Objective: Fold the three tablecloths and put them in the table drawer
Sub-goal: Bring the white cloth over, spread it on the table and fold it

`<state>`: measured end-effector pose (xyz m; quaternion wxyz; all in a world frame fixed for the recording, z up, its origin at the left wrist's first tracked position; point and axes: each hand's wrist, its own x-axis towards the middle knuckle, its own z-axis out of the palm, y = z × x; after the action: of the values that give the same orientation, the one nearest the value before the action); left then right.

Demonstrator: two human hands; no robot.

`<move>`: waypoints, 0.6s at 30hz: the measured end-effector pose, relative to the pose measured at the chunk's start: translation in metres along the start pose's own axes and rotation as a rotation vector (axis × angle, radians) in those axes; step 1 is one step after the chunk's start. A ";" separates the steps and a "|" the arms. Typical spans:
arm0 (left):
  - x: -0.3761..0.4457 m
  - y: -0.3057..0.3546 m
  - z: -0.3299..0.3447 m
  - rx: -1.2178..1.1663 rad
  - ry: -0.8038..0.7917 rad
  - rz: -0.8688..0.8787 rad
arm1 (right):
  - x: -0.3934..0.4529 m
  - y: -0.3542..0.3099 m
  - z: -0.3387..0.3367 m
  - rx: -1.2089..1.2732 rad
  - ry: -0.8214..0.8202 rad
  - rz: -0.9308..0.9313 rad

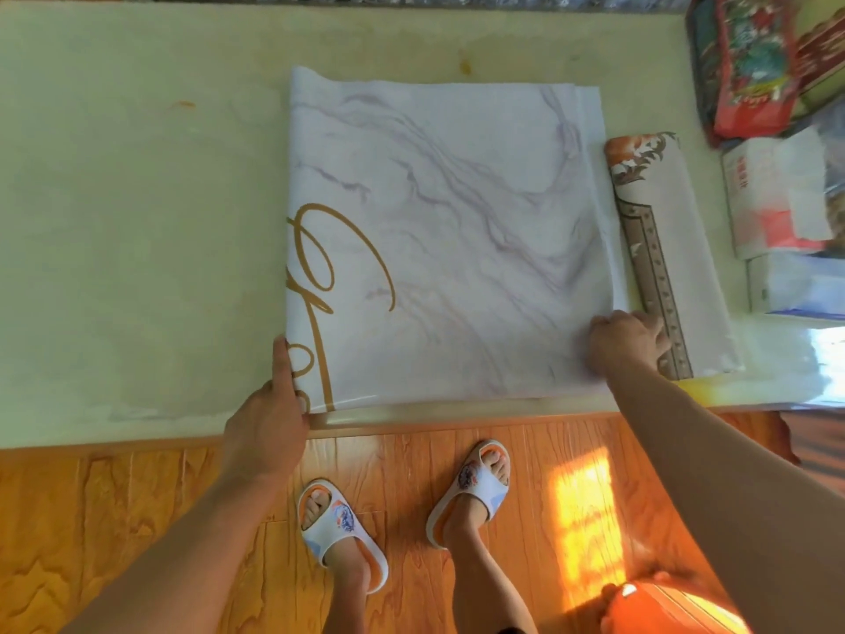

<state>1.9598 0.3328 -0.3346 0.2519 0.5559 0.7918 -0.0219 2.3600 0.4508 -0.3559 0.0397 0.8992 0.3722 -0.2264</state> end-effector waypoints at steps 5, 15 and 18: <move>-0.014 -0.003 -0.002 -0.436 -0.096 -0.137 | 0.004 0.005 -0.007 0.007 0.006 0.087; 0.008 0.004 -0.009 -0.681 -0.177 -0.449 | 0.018 0.018 -0.012 -0.035 -0.016 0.022; 0.018 0.006 -0.006 -0.833 -0.159 -0.529 | 0.017 0.024 -0.012 -0.029 -0.007 0.002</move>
<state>1.9582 0.3524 -0.3357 0.4980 0.1847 0.8256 0.1904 2.3913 0.4477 -0.3550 0.0541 0.8983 0.3743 -0.2239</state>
